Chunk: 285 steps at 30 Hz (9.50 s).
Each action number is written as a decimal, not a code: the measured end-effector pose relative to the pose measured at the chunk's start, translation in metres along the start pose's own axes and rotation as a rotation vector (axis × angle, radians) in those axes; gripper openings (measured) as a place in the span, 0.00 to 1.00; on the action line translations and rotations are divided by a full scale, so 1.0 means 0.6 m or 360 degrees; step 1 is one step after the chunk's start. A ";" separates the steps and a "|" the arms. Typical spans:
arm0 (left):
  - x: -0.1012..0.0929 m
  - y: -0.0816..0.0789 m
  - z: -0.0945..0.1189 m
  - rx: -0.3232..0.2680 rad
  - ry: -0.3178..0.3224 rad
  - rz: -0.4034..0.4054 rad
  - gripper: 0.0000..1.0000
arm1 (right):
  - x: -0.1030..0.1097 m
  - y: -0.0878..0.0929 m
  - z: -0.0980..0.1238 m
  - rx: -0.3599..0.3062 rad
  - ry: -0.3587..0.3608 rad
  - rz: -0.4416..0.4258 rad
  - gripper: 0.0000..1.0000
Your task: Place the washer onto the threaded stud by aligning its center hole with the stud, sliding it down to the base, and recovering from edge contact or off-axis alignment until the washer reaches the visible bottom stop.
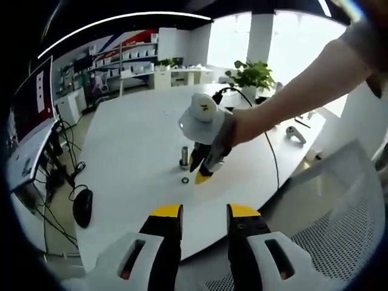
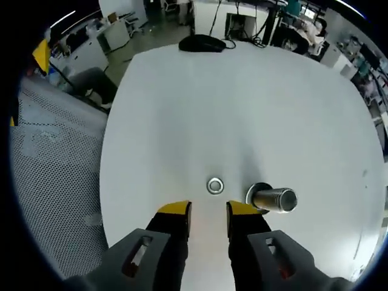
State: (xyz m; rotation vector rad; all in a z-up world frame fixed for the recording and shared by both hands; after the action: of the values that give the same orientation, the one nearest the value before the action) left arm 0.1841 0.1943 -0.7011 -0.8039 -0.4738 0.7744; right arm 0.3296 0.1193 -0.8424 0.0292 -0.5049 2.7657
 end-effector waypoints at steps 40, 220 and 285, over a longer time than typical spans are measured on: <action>-0.003 0.004 -0.003 0.0022 0.0022 -0.0022 0.26 | 0.007 -0.033 -0.034 0.0435 0.0143 0.0396 0.14; 0.033 0.005 0.024 -0.0017 -0.0232 0.0108 0.33 | 0.118 0.256 0.410 -0.1380 0.0447 -0.0940 0.47; 0.044 -0.002 0.019 -0.0126 -0.0179 0.0143 0.32 | 0.120 0.263 0.394 -0.1294 0.0387 -0.0962 0.44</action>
State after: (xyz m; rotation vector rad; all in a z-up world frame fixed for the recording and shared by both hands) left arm 0.1940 0.2195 -0.6906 -0.8625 -0.5751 0.8917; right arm 0.2016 -0.0796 -0.6691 -0.2882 -1.2592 1.7990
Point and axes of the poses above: the point that each gripper's makers call its tool centre point, and the gripper's own axes: z roughly backward along the fingers, x roughly to its left, y roughly out of its underside, the point moved 3 cm from there along z, roughly backward along the fingers, and after that the axes turned 14 degrees about -z, right-handed, at the moved point
